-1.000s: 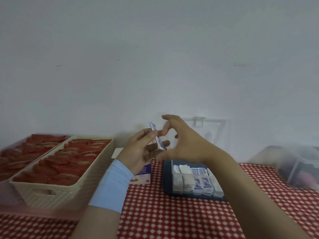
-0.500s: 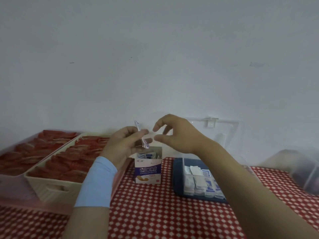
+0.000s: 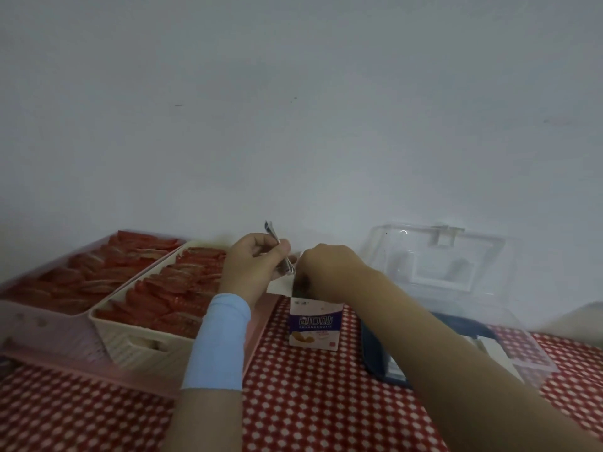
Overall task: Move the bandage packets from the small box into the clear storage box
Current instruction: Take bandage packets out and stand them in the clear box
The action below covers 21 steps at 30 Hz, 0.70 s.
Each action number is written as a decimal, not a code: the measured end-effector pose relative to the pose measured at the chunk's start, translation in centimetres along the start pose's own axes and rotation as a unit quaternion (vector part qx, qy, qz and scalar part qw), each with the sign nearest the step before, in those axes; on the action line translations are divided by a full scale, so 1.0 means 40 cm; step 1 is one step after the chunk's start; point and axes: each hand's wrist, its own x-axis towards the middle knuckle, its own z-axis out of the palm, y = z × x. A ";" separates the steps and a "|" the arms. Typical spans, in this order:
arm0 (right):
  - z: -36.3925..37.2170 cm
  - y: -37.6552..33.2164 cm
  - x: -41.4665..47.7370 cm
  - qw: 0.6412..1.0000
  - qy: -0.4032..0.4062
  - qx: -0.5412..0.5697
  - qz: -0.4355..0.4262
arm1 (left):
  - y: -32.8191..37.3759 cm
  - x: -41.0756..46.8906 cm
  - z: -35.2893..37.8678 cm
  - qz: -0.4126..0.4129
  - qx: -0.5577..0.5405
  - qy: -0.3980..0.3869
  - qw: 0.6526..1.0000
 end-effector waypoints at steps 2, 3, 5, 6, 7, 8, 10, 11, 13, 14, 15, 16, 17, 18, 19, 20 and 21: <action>0.009 -0.003 0.007 1.000 -0.012 0.004 0.004 | -0.001 0.001 -0.001 0.003 0.005 -0.002 1.000; 0.010 -0.001 0.006 1.000 -0.021 0.010 0.004 | -0.001 0.001 0.002 0.003 0.008 -0.005 1.000; 0.007 0.004 0.002 0.999 -0.035 0.039 0.003 | -0.002 0.000 0.004 0.003 0.012 -0.009 1.000; 0.002 0.008 -0.004 0.997 -0.035 0.062 0.003 | -0.001 -0.001 0.004 0.003 0.014 -0.010 1.000; -0.004 0.015 -0.011 0.996 -0.029 0.086 0.006 | -0.002 -0.001 0.003 0.004 0.016 -0.010 1.000; -0.013 0.024 -0.021 0.994 -0.018 0.111 0.011 | -0.002 -0.002 0.003 0.004 0.018 -0.009 1.000; -0.033 0.045 -0.044 0.984 0.008 0.175 0.030 | 0.000 -0.004 0.002 0.003 0.024 -0.006 1.000; -0.045 0.058 -0.057 0.975 0.024 0.217 0.039 | 0.003 -0.006 0.002 0.002 0.025 -0.007 1.000; -0.070 0.085 -0.087 0.953 0.065 0.291 0.053 | 0.009 -0.009 0.003 -0.013 0.018 -0.026 0.999; -0.082 0.098 -0.102 0.940 0.087 0.324 0.059 | 0.012 -0.013 0.004 -0.030 0.014 -0.051 0.998; -0.092 0.109 -0.120 0.926 0.106 0.358 0.063 | 0.015 -0.017 0.008 -0.051 0.010 -0.087 0.995; -0.101 0.119 -0.140 0.910 0.117 0.393 0.065 | 0.015 -0.024 0.014 -0.071 0.005 -0.130 0.989; -0.107 0.128 -0.161 0.894 0.122 0.426 0.065 | 0.016 -0.032 0.022 -0.089 -0.004 -0.171 0.981; -0.109 0.134 -0.180 0.881 0.123 0.453 0.063 | 0.015 -0.040 0.030 -0.104 -0.015 -0.204 0.973; -0.109 0.139 -0.197 0.869 0.124 0.475 0.062 | 0.015 -0.048 0.040 -0.114 -0.023 -0.232 0.966; -0.106 0.145 -0.213 0.860 0.127 0.491 0.061 | 0.012 -0.055 0.053 -0.121 -0.027 -0.257 0.958; -0.101 0.150 -0.228 0.853 0.131 0.502 0.061 | 0.010 -0.063 0.069 -0.129 -0.032 -0.279 0.951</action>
